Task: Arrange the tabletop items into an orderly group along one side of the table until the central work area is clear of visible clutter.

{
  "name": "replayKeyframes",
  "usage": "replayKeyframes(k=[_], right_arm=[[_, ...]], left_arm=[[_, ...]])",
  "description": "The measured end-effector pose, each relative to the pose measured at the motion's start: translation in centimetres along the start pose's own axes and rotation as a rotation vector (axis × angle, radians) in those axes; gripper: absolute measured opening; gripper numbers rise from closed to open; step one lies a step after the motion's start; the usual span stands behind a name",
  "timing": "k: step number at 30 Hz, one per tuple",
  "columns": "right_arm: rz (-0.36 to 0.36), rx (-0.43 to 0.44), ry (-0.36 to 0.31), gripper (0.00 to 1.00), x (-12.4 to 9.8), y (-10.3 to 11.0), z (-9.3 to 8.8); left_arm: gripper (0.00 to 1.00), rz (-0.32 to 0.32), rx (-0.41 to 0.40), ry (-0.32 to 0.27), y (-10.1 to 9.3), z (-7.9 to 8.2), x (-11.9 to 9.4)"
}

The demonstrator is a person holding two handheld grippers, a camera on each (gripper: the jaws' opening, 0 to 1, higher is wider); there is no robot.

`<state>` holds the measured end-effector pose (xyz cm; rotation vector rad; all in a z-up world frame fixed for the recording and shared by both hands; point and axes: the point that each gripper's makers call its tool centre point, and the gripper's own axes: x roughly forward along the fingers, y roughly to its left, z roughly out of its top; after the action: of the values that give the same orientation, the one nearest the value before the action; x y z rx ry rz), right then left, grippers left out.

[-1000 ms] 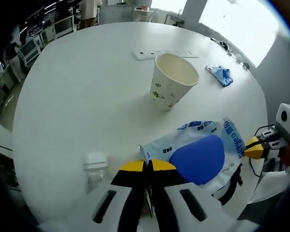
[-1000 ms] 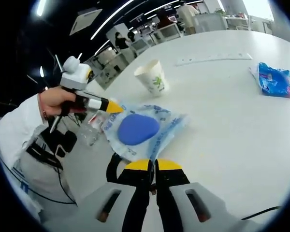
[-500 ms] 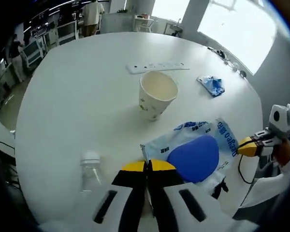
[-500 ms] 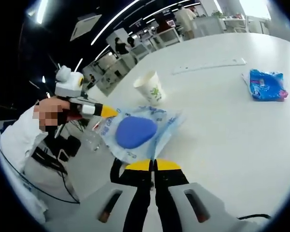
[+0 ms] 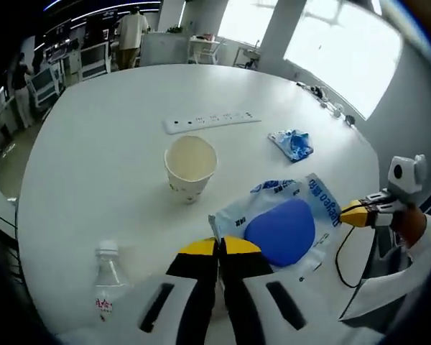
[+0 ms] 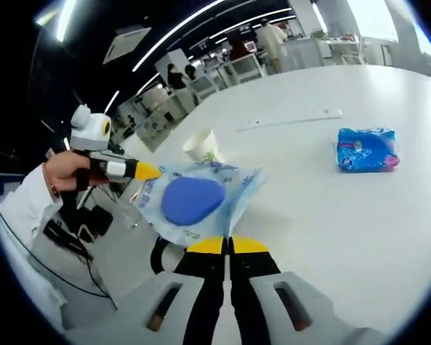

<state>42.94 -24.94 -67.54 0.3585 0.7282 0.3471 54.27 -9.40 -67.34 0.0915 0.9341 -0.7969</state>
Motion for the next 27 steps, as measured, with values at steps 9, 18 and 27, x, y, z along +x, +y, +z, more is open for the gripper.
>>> replayKeyframes(k=[9,18,27], right_arm=[[-0.044,-0.052,-0.035,0.00,-2.0,-1.9,2.1],[-0.078,-0.057,-0.079,0.00,-3.2,-3.7,4.0],[-0.115,-0.078,-0.117,0.00,-3.3,-5.8,6.1]], left_arm=[[0.00,-0.030,0.001,-0.046,-2.6,2.0,0.2],[0.00,-0.053,0.027,-0.074,-4.4,4.9,1.1],[0.00,-0.042,0.072,-0.094,-5.5,7.4,2.6]])
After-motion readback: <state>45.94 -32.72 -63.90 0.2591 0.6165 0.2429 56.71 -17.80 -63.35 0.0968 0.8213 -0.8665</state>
